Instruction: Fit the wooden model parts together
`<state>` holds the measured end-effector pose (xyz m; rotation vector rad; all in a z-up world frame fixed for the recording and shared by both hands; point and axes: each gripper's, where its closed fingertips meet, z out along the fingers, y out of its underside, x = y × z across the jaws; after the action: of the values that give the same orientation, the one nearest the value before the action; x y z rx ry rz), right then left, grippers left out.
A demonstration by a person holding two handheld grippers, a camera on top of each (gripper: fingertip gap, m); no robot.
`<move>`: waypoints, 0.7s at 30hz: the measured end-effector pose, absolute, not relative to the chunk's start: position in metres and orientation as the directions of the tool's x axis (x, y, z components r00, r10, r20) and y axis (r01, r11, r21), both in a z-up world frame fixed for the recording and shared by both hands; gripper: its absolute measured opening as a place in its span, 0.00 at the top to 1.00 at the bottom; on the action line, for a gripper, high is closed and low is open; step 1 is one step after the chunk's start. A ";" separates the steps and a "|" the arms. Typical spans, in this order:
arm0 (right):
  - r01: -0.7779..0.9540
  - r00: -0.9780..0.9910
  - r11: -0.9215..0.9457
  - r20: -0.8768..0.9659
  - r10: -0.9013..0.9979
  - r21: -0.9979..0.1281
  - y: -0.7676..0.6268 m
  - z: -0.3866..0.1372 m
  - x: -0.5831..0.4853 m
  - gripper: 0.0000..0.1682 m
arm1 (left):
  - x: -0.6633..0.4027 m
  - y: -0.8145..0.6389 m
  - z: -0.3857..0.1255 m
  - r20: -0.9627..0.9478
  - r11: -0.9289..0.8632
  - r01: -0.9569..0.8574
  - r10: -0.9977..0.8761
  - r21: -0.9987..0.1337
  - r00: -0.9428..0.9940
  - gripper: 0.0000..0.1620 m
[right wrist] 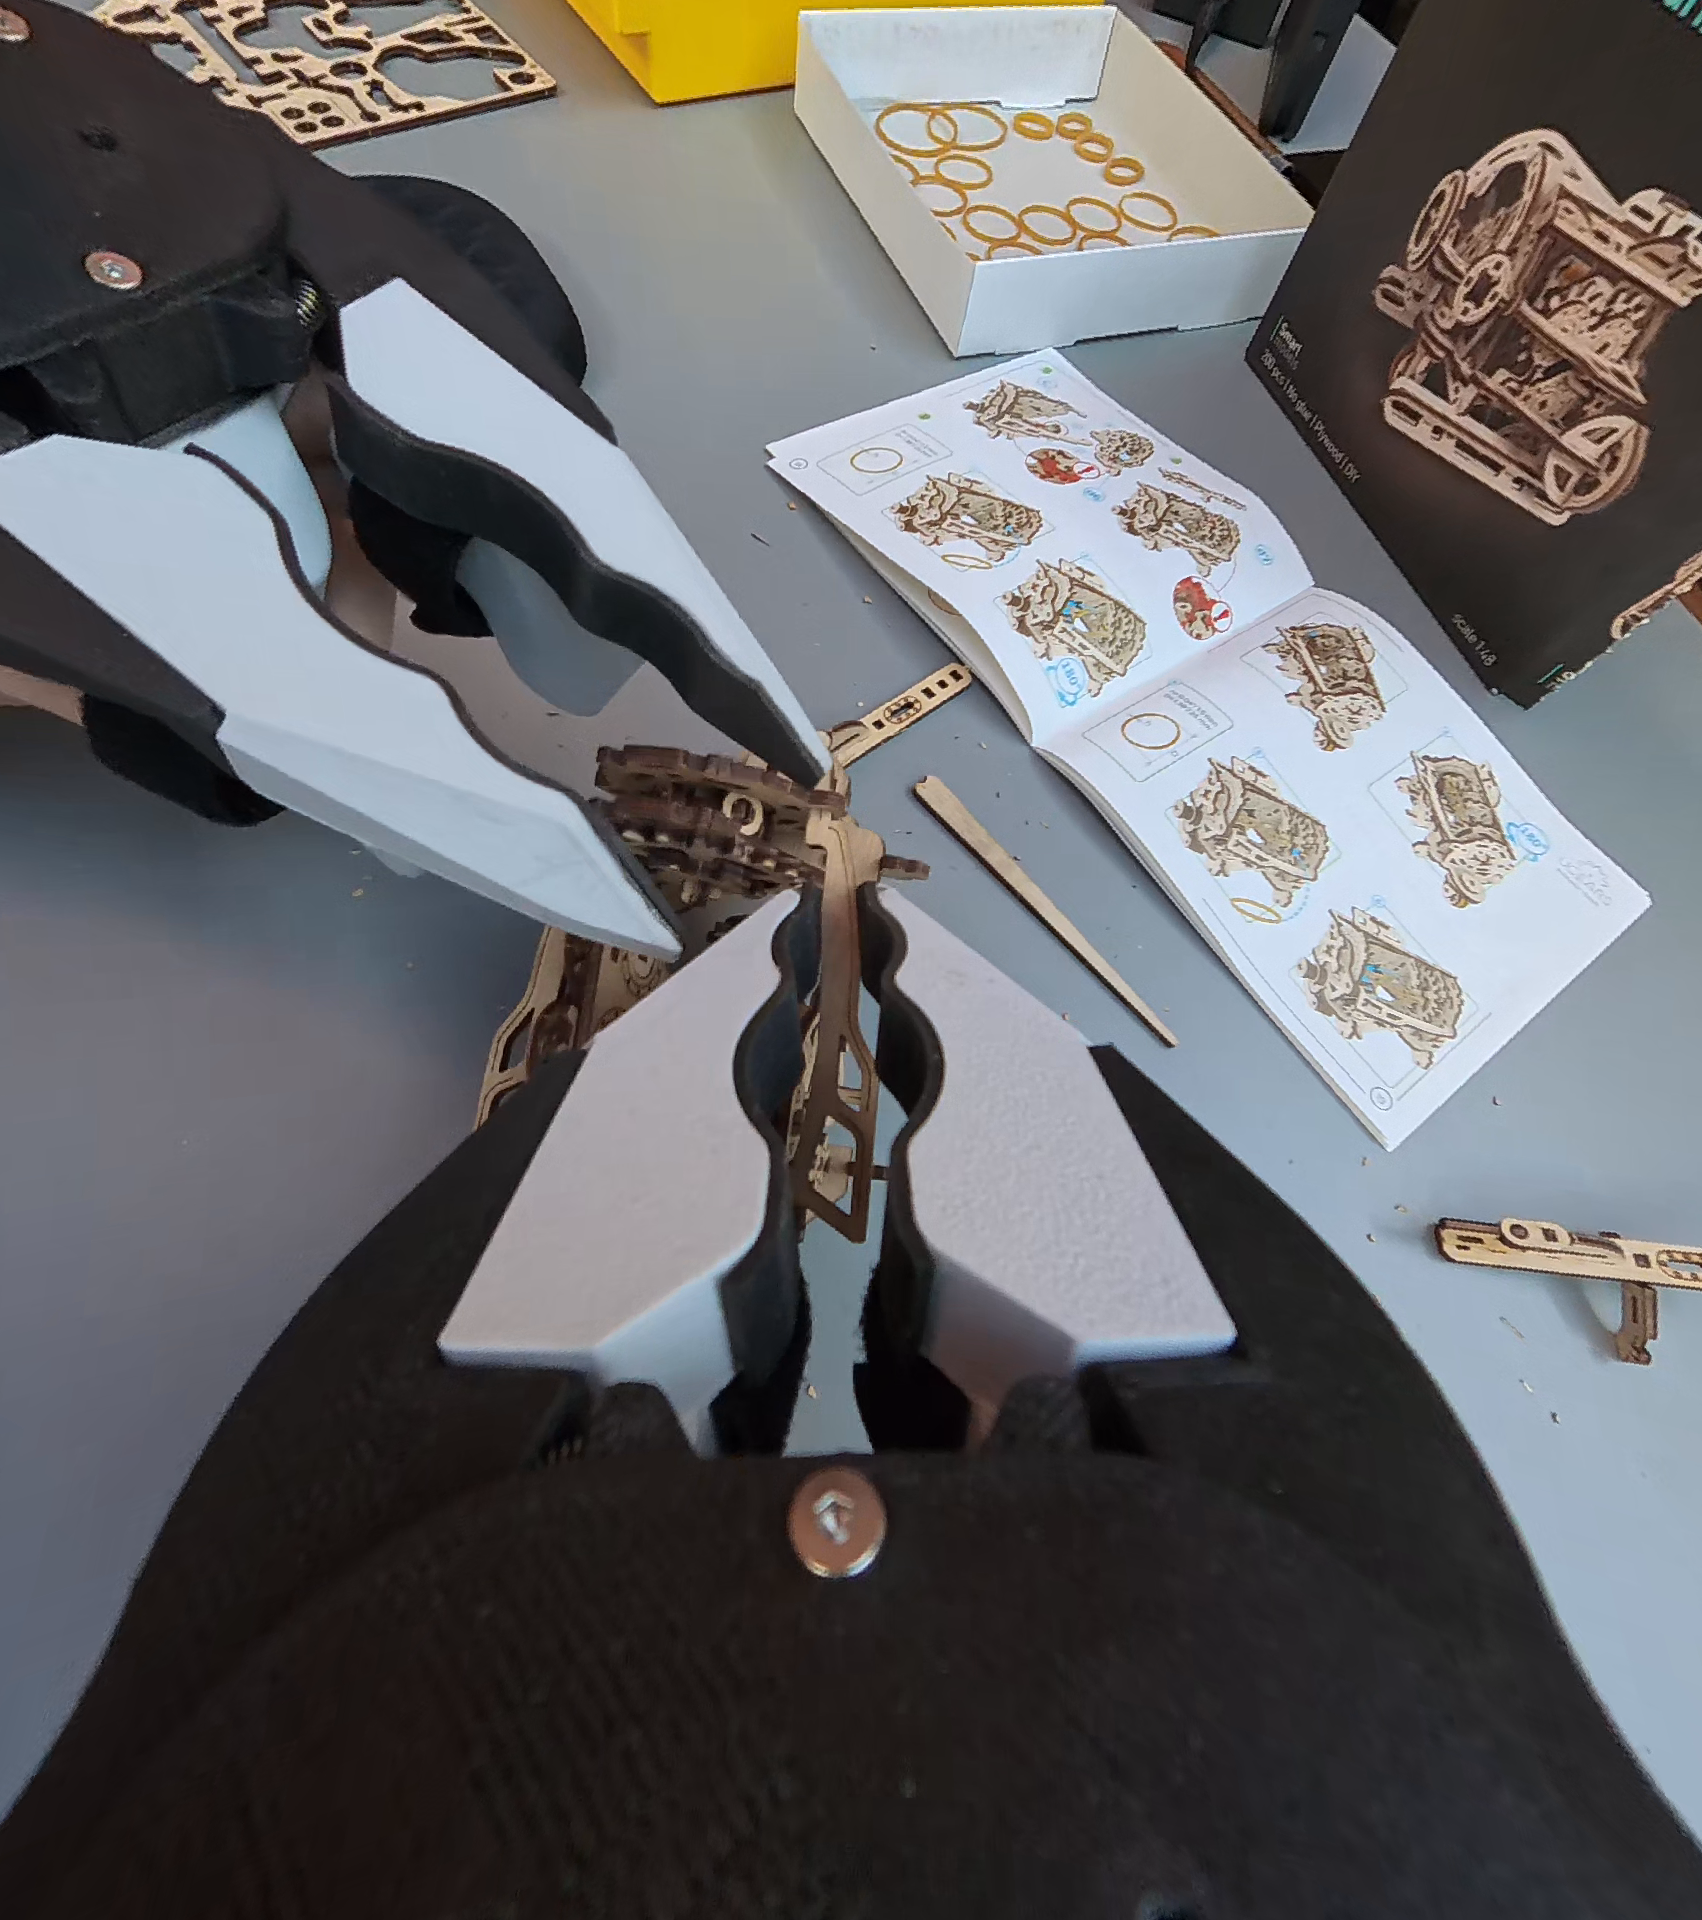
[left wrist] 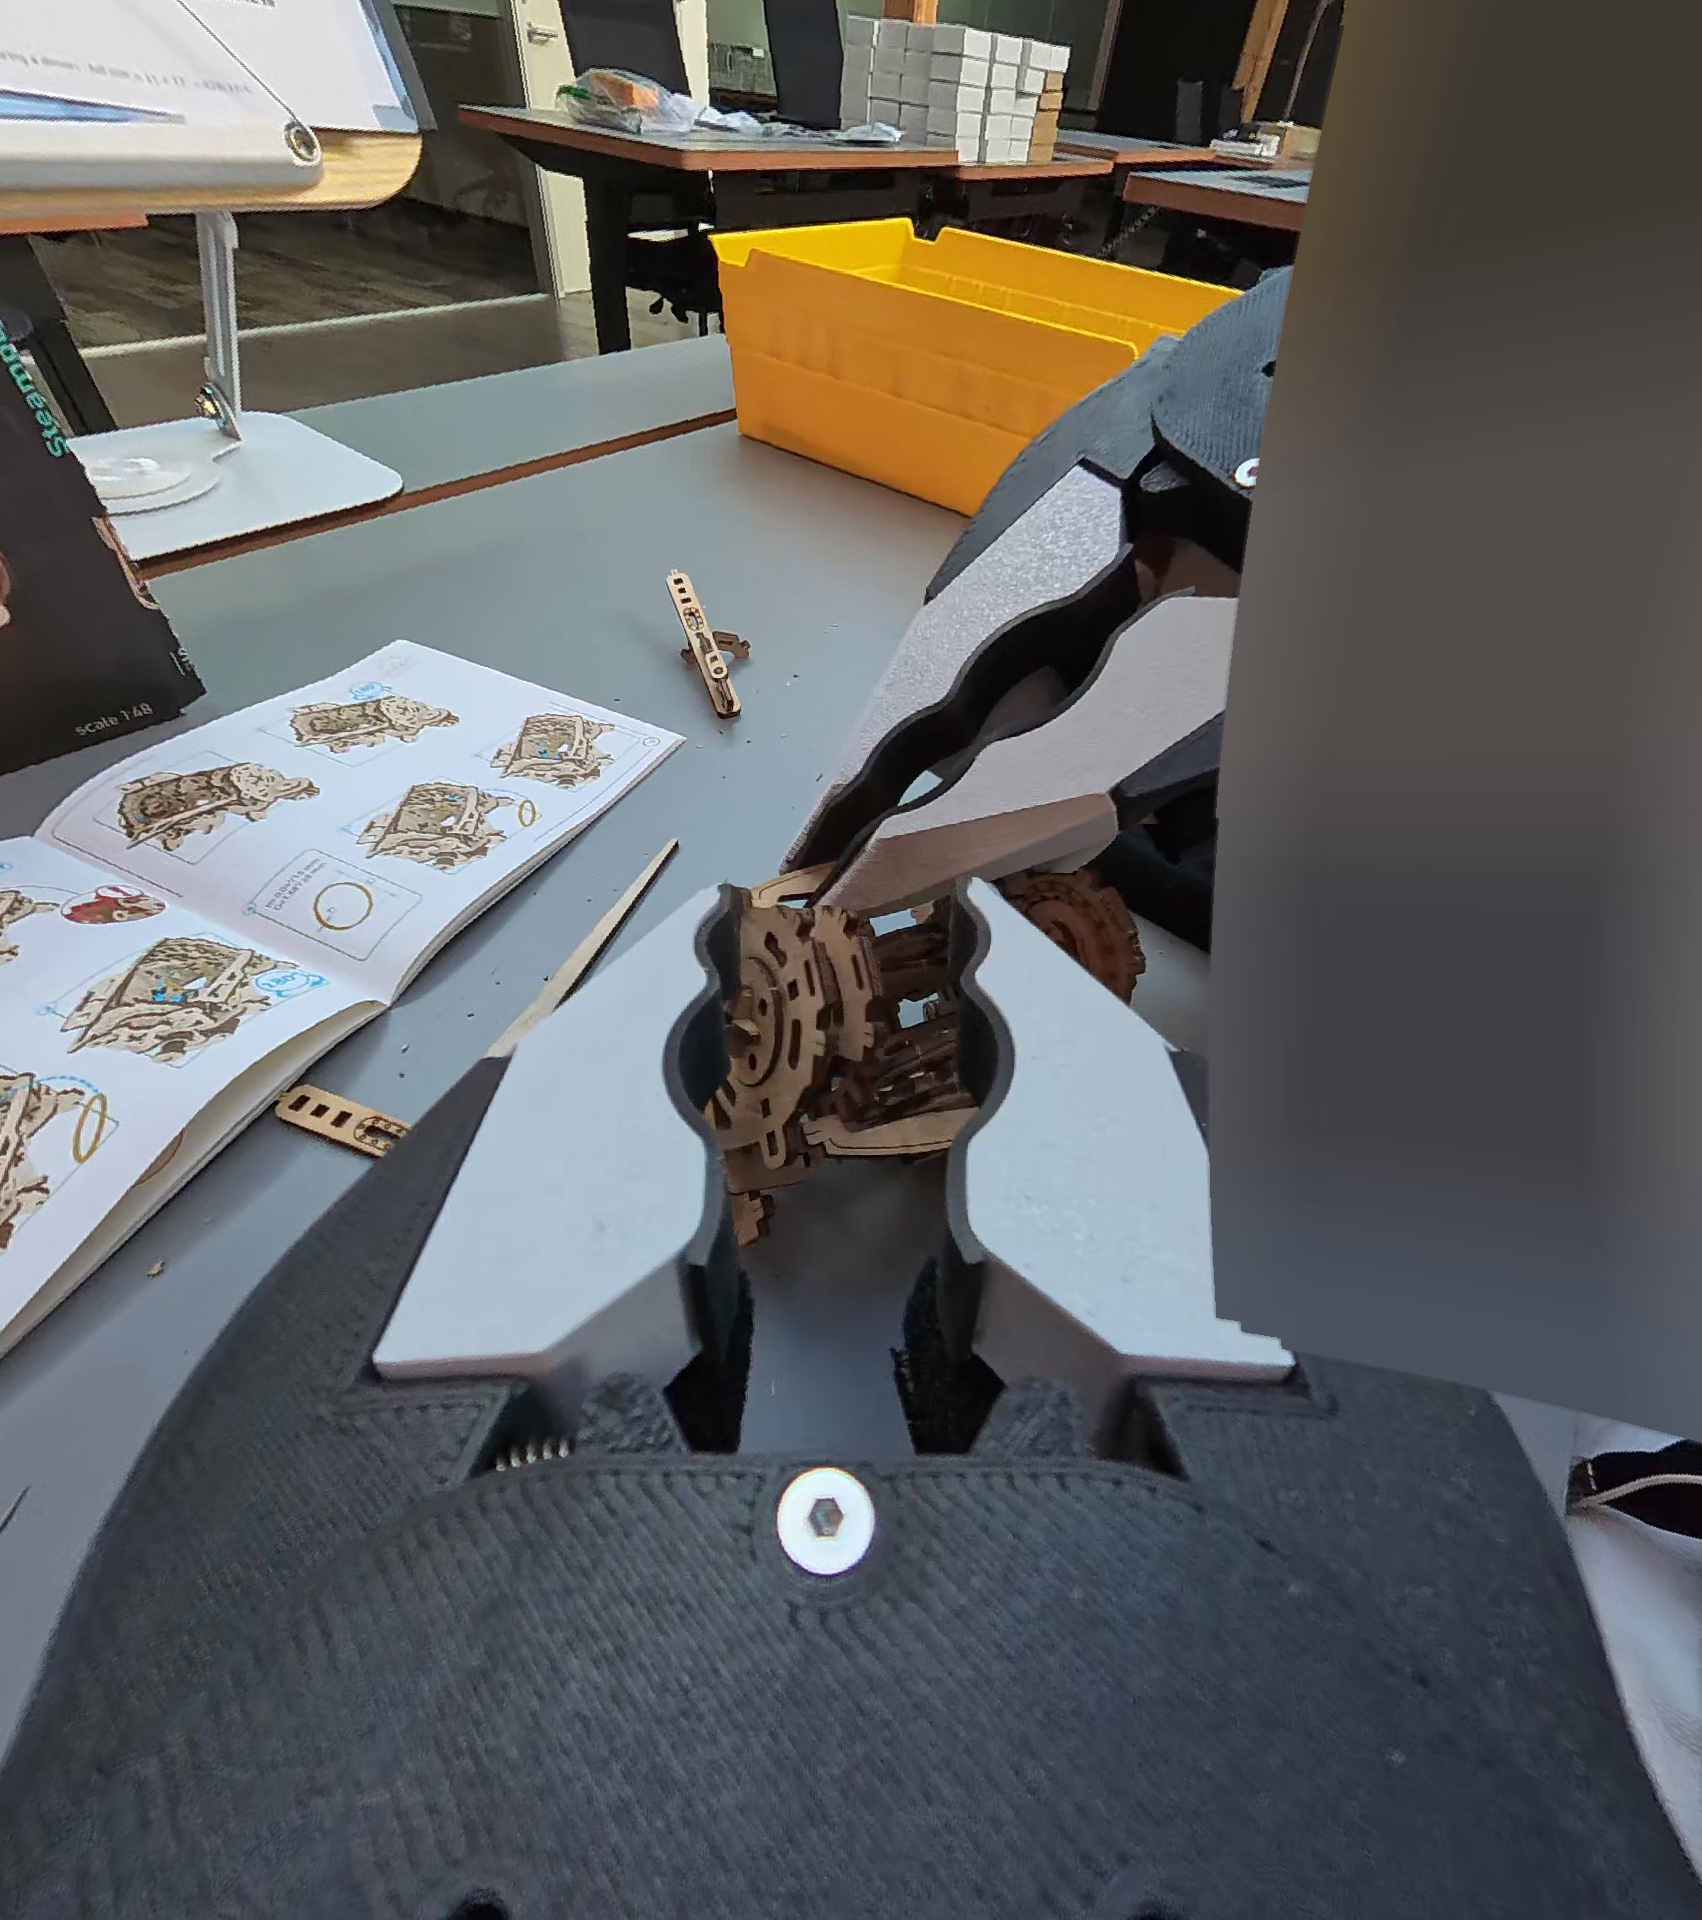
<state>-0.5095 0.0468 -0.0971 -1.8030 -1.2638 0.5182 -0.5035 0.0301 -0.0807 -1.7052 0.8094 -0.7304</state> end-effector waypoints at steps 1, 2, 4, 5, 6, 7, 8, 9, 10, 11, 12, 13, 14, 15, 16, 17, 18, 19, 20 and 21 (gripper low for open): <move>0.554 0.402 -0.123 0.135 0.906 -0.823 0.047 -0.097 -0.509 0.97 | -0.503 0.030 -0.080 0.097 -0.221 -0.147 -0.809 -0.964 0.580 0.76; 0.555 0.402 -0.120 0.139 0.905 -0.824 0.047 -0.097 -0.509 0.97 | -0.503 0.030 -0.079 0.118 -0.233 -0.131 -0.810 -0.964 0.575 0.76; 0.550 0.400 -0.116 0.139 0.906 -0.827 0.047 -0.096 -0.509 0.97 | -0.504 0.032 -0.076 0.140 -0.239 -0.099 -0.806 -0.966 0.575 0.77; 0.551 0.401 -0.115 0.141 0.905 -0.827 0.047 -0.096 -0.509 0.97 | -0.504 0.031 -0.075 0.149 -0.239 -0.088 -0.810 -0.967 0.568 0.77; 0.550 0.401 -0.110 0.146 0.904 -0.828 0.047 -0.096 -0.509 0.97 | -0.503 0.031 -0.077 0.159 -0.252 -0.090 -0.810 -0.964 0.565 0.75; 0.550 0.402 -0.108 0.149 0.904 -0.828 0.047 -0.095 -0.509 0.97 | -0.503 0.032 -0.080 0.166 -0.265 -0.097 -0.807 -0.959 0.566 0.73; 0.550 0.403 -0.106 0.152 0.903 -0.828 0.048 -0.095 -0.509 0.97 | -0.503 0.032 -0.082 0.170 -0.271 -0.099 -0.808 -0.958 0.565 0.73; 0.551 0.403 -0.105 0.154 0.902 -0.828 0.048 -0.095 -0.509 0.97 | -0.502 0.032 -0.083 0.177 -0.272 -0.091 -0.808 -0.958 0.562 0.73; 0.552 0.402 -0.107 0.152 0.903 -0.827 0.048 -0.096 -0.509 0.96 | -0.502 0.032 -0.082 0.185 -0.274 -0.078 -0.808 -0.959 0.560 0.73; 0.553 0.402 -0.108 0.151 0.903 -0.826 0.048 -0.096 -0.509 0.96 | -0.502 0.032 -0.081 0.194 -0.277 -0.067 -0.805 -0.959 0.561 0.73; 0.553 0.403 -0.109 0.150 0.903 -0.826 0.048 -0.096 -0.509 0.96 | -0.504 0.032 -0.081 0.200 -0.282 -0.061 -0.801 -0.958 0.564 0.71; 0.554 0.403 -0.112 0.148 0.903 -0.825 0.048 -0.096 -0.508 0.96 | -0.505 0.033 -0.082 0.206 -0.289 -0.058 -0.795 -0.956 0.571 0.69; 0.555 0.405 -0.116 0.146 0.903 -0.823 0.049 -0.097 -0.508 0.96 | -0.507 0.034 -0.083 0.213 -0.297 -0.055 -0.789 -0.953 0.577 0.67; 0.558 0.407 -0.121 0.144 0.902 -0.821 0.049 -0.097 -0.508 0.96 | -0.509 0.033 -0.085 0.217 -0.303 -0.057 -0.789 -0.951 0.575 0.67; 0.562 0.410 -0.126 0.142 0.901 -0.818 0.049 -0.098 -0.507 0.96 | -0.511 0.034 -0.087 0.217 -0.308 -0.061 -0.785 -0.950 0.580 0.67; 0.565 0.411 -0.129 0.142 0.901 -0.815 0.049 -0.098 -0.507 0.96 | -0.513 0.035 -0.088 0.215 -0.309 -0.064 -0.781 -0.949 0.586 0.68; 0.571 0.413 -0.137 0.140 0.900 -0.810 0.049 -0.099 -0.507 0.96 | -0.514 0.036 -0.089 0.213 -0.310 -0.068 -0.781 -0.948 0.586 0.69; 0.576 0.414 -0.142 0.138 0.900 -0.805 0.049 -0.099 -0.508 0.96 | -0.514 0.036 -0.089 0.216 -0.312 -0.070 -0.785 -0.948 0.580 0.69; 0.580 0.419 -0.149 0.137 0.898 -0.801 0.050 -0.100 -0.508 0.96 | -0.512 0.037 -0.089 0.220 -0.314 -0.072 -0.793 -0.947 0.568 0.69; 0.582 0.419 -0.151 0.135 0.898 -0.799 0.050 -0.100 -0.508 0.96 | -0.511 0.037 -0.089 0.219 -0.314 -0.079 -0.801 -0.946 0.558 0.70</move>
<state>-0.5079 0.0498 -0.1000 -1.8466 -1.2671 0.4804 -0.5112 0.0371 -0.0887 -1.7557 0.7320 -0.8694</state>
